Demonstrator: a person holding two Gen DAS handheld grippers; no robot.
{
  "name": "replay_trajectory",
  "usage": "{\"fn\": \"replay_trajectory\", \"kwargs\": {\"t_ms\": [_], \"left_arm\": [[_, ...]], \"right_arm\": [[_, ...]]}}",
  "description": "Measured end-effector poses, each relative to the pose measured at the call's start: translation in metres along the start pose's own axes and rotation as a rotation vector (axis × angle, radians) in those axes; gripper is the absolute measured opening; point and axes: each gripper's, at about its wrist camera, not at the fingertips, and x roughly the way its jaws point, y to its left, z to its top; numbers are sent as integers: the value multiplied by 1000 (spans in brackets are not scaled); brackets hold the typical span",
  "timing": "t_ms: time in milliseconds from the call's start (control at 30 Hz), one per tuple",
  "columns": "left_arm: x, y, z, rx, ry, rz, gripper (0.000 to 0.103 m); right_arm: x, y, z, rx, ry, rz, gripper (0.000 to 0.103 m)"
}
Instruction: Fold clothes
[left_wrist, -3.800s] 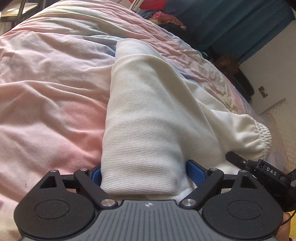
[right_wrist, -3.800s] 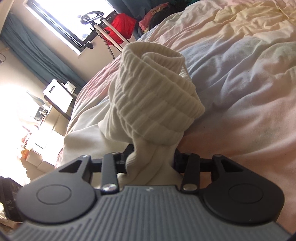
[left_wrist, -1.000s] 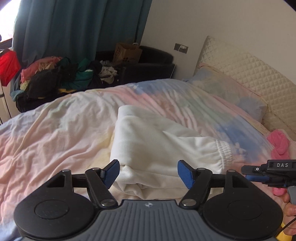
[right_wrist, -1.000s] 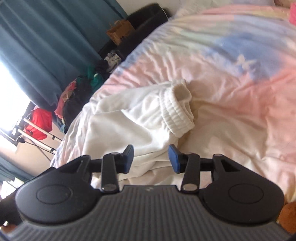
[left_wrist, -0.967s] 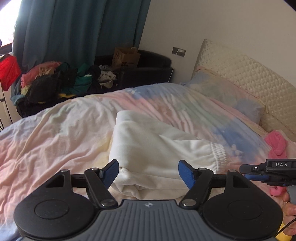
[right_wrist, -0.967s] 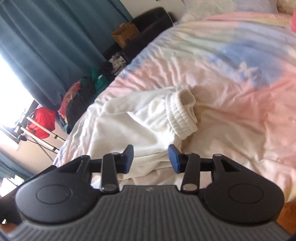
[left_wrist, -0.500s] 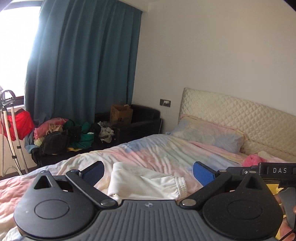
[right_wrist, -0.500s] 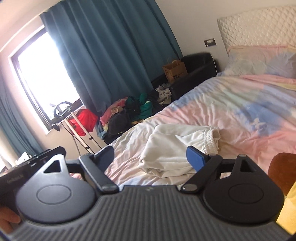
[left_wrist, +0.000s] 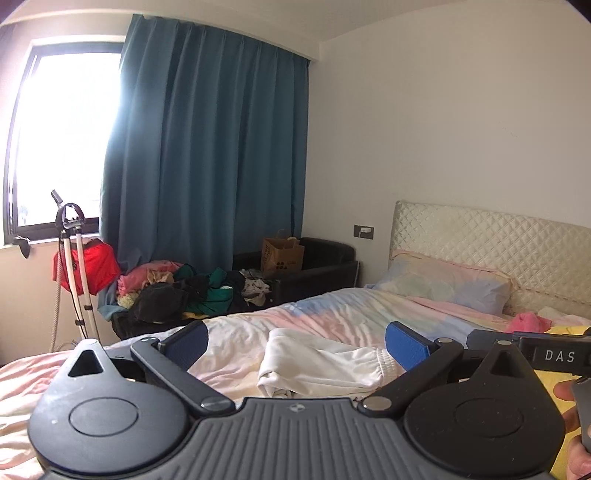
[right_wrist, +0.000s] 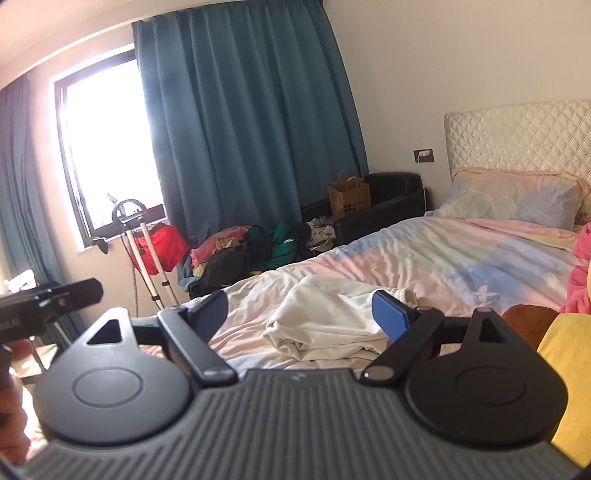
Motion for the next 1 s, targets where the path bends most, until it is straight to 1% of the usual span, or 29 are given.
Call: {"fn": "replay_trajectory", "kwargs": {"t_ms": [133, 200, 400, 600, 733, 867, 1000], "left_arm": [[-17, 5, -19, -18, -50, 30, 103], [-21, 14, -32, -47, -54, 46, 103], [-8, 34, -69, -70, -15, 67, 103], [19, 39, -100, -77, 32, 70, 103], [39, 36, -111, -73, 54, 64, 103], [51, 34, -112, -78, 68, 60, 103], [59, 34, -113, -84, 76, 62, 103]], "right_arm": [[-1, 7, -25, -30, -30, -28, 87], [3, 10, -35, -40, -37, -51, 87], [25, 12, -66, -83, -38, -97, 86], [41, 12, -93, -138, -44, -131, 86], [49, 8, -103, -125, -11, -146, 86], [51, 9, -105, -124, -10, -165, 86], [51, 12, -109, -139, -11, -155, 86]]}}
